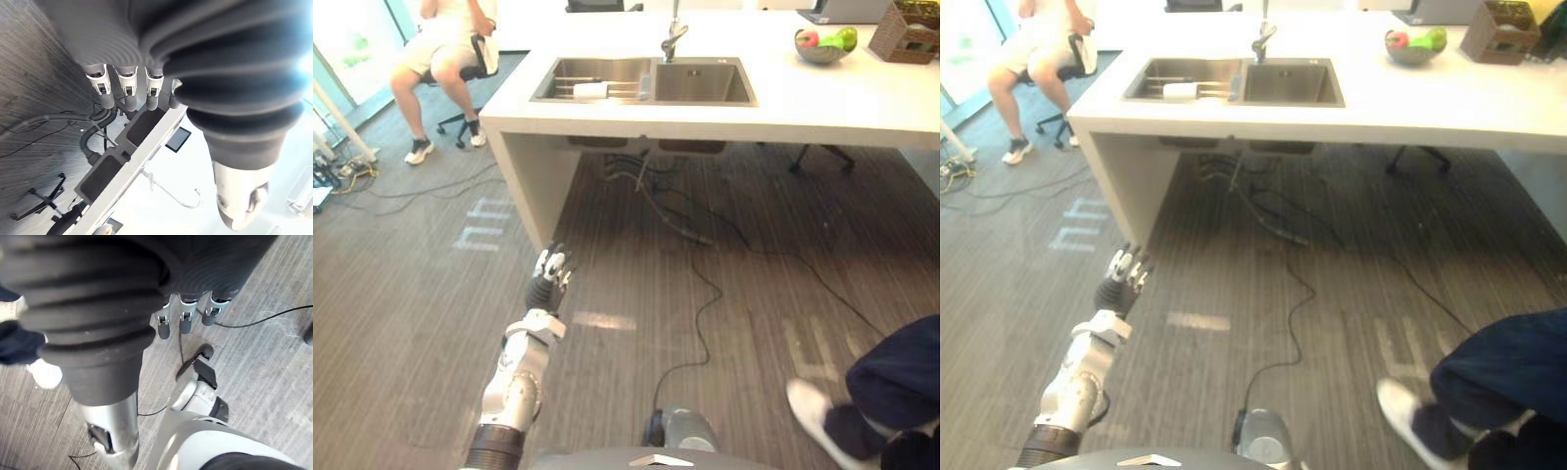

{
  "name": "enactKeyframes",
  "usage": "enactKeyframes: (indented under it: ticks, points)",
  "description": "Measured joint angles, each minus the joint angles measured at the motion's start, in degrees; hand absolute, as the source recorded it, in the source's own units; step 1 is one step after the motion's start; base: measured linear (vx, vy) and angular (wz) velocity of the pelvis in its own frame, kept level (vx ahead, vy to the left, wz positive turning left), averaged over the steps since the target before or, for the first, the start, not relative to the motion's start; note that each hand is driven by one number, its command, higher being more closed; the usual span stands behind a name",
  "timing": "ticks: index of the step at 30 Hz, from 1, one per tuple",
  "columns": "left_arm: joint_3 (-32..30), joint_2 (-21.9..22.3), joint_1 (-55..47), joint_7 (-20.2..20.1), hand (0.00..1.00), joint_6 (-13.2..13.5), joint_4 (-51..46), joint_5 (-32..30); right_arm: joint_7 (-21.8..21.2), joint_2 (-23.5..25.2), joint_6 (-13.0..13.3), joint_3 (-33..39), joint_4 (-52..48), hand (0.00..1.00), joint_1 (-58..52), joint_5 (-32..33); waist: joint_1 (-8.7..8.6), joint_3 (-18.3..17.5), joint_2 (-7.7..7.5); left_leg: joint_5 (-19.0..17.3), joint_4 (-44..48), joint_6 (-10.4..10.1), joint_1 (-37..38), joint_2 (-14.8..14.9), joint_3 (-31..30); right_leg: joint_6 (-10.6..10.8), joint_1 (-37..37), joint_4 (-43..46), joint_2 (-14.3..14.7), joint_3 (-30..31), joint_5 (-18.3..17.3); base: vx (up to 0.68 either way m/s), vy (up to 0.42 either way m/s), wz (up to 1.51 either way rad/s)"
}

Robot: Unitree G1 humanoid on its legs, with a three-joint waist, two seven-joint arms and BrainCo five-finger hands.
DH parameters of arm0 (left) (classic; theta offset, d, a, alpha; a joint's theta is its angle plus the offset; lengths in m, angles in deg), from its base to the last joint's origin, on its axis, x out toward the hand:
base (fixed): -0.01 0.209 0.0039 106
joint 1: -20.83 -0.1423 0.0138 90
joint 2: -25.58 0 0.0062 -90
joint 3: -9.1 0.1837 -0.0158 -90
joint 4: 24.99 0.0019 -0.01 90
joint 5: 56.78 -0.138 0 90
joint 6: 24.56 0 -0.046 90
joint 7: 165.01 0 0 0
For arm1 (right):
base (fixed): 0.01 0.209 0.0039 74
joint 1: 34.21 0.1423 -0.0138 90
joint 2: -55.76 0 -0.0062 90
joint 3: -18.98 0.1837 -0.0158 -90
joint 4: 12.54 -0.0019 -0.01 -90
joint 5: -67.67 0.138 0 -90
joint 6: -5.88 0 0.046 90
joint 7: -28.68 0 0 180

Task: Walk over to the sink, pick up the cup, carry it to the dishwasher, place the cup inside the dishwasher, then close the dishwasher door

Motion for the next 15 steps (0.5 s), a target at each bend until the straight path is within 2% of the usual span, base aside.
enactKeyframes:
  ticks: [1,2,3,4,5,6,7,8,9,10,11,12,13,15]
  points:
    - [0.08,-0.81,-0.17,1.1,0.0,0.55,-2.75,-0.51,-0.89,-0.78,1.54,-1.26,1.53,0.0,0.7,0.05,1.4,0.97,-1.02,-3.36,3.6,2.75,-6.26,-2.53,2.71,-1.83,6.34,-5.73,0.71,0.02,0.91,0.49,-0.106,-0.05]
    - [0.12,-0.93,-0.33,1.26,0.0,0.77,-3.73,-0.71,-1.07,-1.24,1.72,-1.83,1.52,0.0,0.87,0.19,1.97,1.18,-1.31,-4.27,2.17,3.0,-8.16,-4.15,3.39,-2.34,8.28,-7.57,0.67,0.08,1.3,0.58,-0.087,-0.07]
    - [0.19,-1.11,-0.73,1.31,0.0,1.65,-5.37,-1.4,-1.46,-1.65,1.88,-2.35,1.52,0.0,1.64,0.52,2.71,1.65,-1.75,-5.37,-2.63,2.93,-10.22,-6.57,4.6,-2.41,10.92,-10.24,0.52,0.43,1.78,0.33,-0.012,-0.26]
    - [0.17,-1.22,-1.6,1.36,0.0,2.78,-7.85,-2.69,-2.01,-1.9,2.01,-3.08,1.48,0.0,2.97,1.35,3.73,1.72,-2.06,-5.68,-14.76,2.79,-11.44,-9.92,6.18,-1.91,13.45,-13.28,0.06,0.78,2.79,0.42,0.017,-0.38]
    - [0.23,-1.22,-1.93,1.6,0.0,3.49,-9.23,-3.75,-2.27,-2.31,2.07,-3.85,1.34,0.0,3.4,1.46,4.24,1.68,-2.09,-4.93,-23.01,2.39,-11.23,-11.42,6.98,-1.42,14.19,-14.27,-0.26,1.04,3.24,0.45,0.051,-0.52]
    - [0.35,-1.15,-2.39,2.03,0.0,5.05,-11.95,-5.45,-2.97,-2.87,2.16,-4.95,1.2,0.0,5.36,2.26,4.82,1.82,-1.81,-0.04,-39.97,1.96,-10.81,-13.92,7.49,-1.31,15.94,-15.99,-0.4,2.14,3.23,0.59,0.094,-0.57]
    - [0.42,-1.05,-3.19,2.63,0.0,6.68,-13.72,-7.19,-3.34,-3.14,2.22,-6.12,0.7,0.0,6.43,2.41,5.41,1.53,-0.97,6.91,-54.12,1.12,-9.99,-14.93,6.72,-0.68,18.26,-17.58,0.43,3.65,2.86,0.41,0.075,-0.59]
    - [0.43,-1.05,-3.44,3.3,0.0,7.37,-14.36,-8.0,-3.35,-3.19,2.21,-6.86,0.49,0.0,6.69,2.41,5.74,1.57,-0.48,10.14,-57.6,0.27,-9.79,-14.8,6.08,-0.03,19.69,-18.54,0.96,4.4,2.45,0.54,0.136,-0.68]
    - [0.19,-1.29,-3.9,4.67,0.0,8.75,-15.09,-9.12,-2.98,-2.97,2.3,-7.55,0.99,0.0,7.16,2.27,6.29,1.44,-0.28,17.1,-56.75,1.0,-8.61,-14.59,6.35,1.58,22.24,-20.33,1.77,6.76,1.41,0.43,0.11,-0.53]
    - [-0.01,-1.44,-3.86,5.54,0.0,9.63,-15.33,-9.86,-2.62,-2.63,2.36,-7.49,1.2,0.0,7.43,2.27,6.5,1.26,-0.49,18.68,-55.41,2.73,-8.69,-14.78,7.25,1.86,23.31,-21.11,1.35,7.49,1.24,0.65,0.181,-0.48]
    - [-0.66,-1.58,-3.05,6.86,0.0,11.29,-16.14,-11.53,-1.98,-2.07,1.66,-7.39,1.14,0.0,8.02,2.25,6.62,1.94,-2.28,16.79,-51.16,5.4,-9.82,-15.71,8.29,2.38,24.48,-21.42,-0.23,8.69,1.45,0.53,0.156,-0.17]
    - [-1.47,-1.42,-2.45,7.75,0.0,11.64,-17.62,-12.91,-1.34,-2.07,0.67,-6.99,1.26,0.0,8.25,2.26,6.61,2.39,-2.89,13.58,-46.59,6.06,-11.08,-16.01,8.42,4.58,24.59,-20.6,-1.52,8.85,2.94,0.52,0.177,-0.11]
    - [-1.81,-1.45,-2.47,8.15,0.0,11.65,-18.71,-13.57,-0.89,-2.26,0.05,-6.99,1.38,0.0,8.11,2.26,6.7,2.41,-2.93,12.19,-44.76,6.49,-11.19,-15.98,8.42,5.5,24.54,-19.45,-1.87,9.17,3.76,0.48,0.18,-0.08]
    - [-4.38,-1.81,-2.36,9.75,0.0,11.67,-24.35,-15.02,-0.15,-2.42,-1.21,-5.02,2.51,0.0,6.9,0.47,7.07,2.19,-4.0,7.51,-44.19,7.57,-6.77,-17.69,9.41,9.06,22.85,-7.84,-4.58,11.86,6.01,0.46,0.185,-0.08]
